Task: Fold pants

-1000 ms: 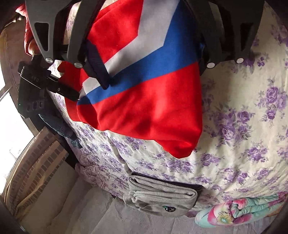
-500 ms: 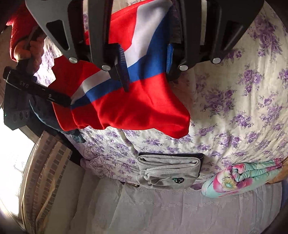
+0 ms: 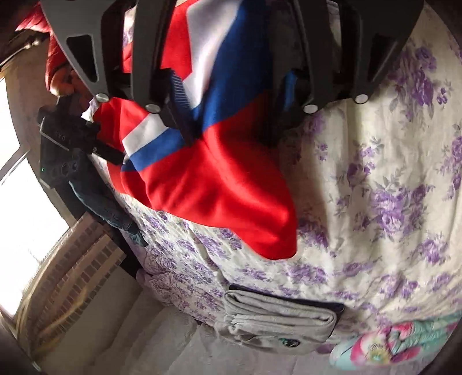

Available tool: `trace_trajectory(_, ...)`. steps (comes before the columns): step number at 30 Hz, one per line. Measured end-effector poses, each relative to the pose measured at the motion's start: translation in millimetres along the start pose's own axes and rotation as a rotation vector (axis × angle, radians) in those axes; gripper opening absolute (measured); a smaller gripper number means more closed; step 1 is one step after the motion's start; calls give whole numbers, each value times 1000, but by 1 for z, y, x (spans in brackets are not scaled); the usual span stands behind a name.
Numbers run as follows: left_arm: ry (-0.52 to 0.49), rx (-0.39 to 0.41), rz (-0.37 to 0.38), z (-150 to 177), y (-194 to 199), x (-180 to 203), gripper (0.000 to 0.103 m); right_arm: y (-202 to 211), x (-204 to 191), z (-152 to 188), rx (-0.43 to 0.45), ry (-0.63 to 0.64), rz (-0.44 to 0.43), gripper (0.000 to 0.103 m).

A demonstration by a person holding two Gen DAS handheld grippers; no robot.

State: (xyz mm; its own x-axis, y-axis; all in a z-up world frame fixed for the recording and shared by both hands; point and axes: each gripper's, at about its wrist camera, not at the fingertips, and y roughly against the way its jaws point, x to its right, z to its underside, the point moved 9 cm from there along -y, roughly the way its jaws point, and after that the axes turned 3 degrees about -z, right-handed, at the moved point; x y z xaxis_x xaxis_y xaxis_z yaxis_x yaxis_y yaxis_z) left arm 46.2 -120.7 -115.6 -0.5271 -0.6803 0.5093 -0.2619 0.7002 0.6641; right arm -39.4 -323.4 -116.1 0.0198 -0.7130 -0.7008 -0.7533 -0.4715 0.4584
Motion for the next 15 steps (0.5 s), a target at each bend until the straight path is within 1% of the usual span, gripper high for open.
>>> trace_trajectory(1,51,-14,53,-1,0,-5,56,-1,1,0,-11,-14,-12,41)
trace_trajectory(2,78,-13,87,-2,3,-8,56,-1,2,0,-17,-19,-17,41)
trace_trajectory(3,81,-17,95,0,5,-9,56,-2,2,1,-16,-14,-15,41)
trace_trajectory(5,27,-15,56,6,6,-4,55,-2,0,3,-11,10,3,41)
trace_trajectory(6,-1,-5,26,8,7,0,54,-2,-3,3,-4,23,13,39)
trace_trajectory(7,-17,3,6,9,7,3,49,-1,-7,3,12,44,31,38)
trace_trajectory(8,-20,6,10,9,8,6,37,0,-13,3,27,70,44,34)
trace_trajectory(10,-34,27,20,4,14,13,21,7,-28,-1,58,118,48,30)
trace_trajectory(11,-56,41,6,0,17,18,18,11,-37,-5,75,132,40,29)
trace_trajectory(13,-113,82,-13,-12,27,30,14,19,-55,-21,105,178,30,28)
trace_trajectory(15,-159,132,-17,-31,38,45,14,24,-74,-43,136,242,46,28)
